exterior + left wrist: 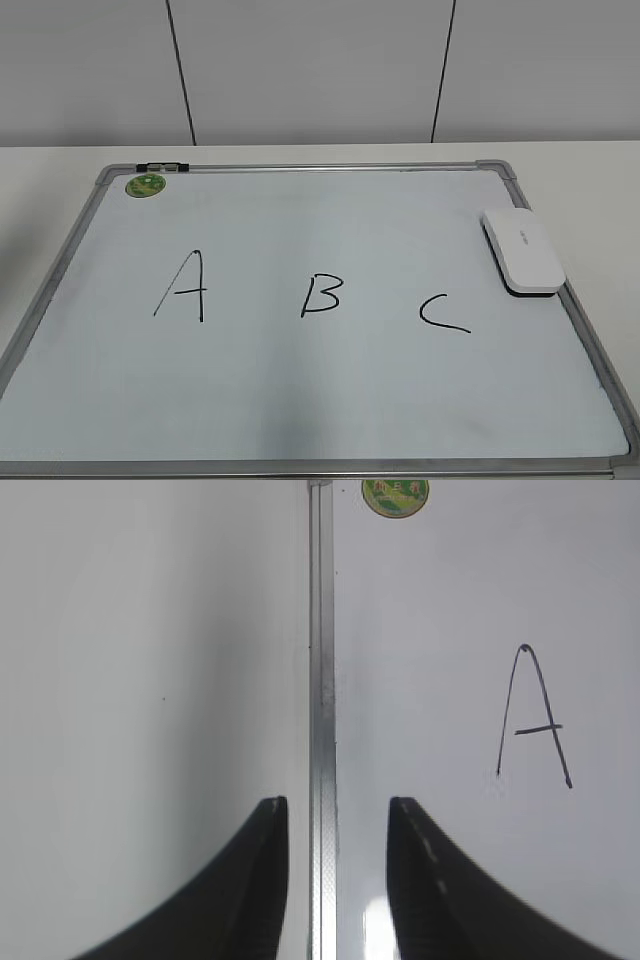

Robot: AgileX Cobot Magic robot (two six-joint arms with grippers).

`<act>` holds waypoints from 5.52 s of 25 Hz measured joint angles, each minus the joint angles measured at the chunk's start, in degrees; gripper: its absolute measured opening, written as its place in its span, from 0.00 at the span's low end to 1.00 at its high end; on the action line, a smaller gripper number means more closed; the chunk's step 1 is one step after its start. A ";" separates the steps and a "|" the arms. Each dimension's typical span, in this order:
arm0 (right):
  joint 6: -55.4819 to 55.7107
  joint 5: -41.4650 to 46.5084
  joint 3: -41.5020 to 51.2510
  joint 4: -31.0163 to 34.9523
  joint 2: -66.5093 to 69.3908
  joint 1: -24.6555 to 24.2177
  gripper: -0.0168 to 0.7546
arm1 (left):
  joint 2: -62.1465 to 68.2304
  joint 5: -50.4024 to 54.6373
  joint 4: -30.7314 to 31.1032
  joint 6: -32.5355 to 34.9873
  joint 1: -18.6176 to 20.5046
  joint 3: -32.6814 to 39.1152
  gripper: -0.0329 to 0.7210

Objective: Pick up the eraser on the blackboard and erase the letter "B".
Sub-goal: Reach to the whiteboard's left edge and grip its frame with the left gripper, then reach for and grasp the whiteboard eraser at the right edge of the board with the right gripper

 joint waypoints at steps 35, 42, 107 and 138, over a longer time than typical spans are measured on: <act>0.00 -0.10 0.00 0.00 0.00 0.00 0.78 | 33.59 -0.26 1.77 0.00 0.00 -9.97 0.37; 0.00 -0.10 0.00 0.00 0.00 0.00 0.78 | 39.33 -0.26 2.25 0.00 0.00 -15.29 0.37; -10.35 -10.06 -6.83 14.84 38.43 3.61 0.78 | 47.50 -1.87 1.86 0.00 0.00 -16.37 0.08; 0.64 -18.14 -38.96 -0.16 95.86 10.98 0.78 | 47.50 -1.80 1.19 0.00 0.00 -16.37 0.09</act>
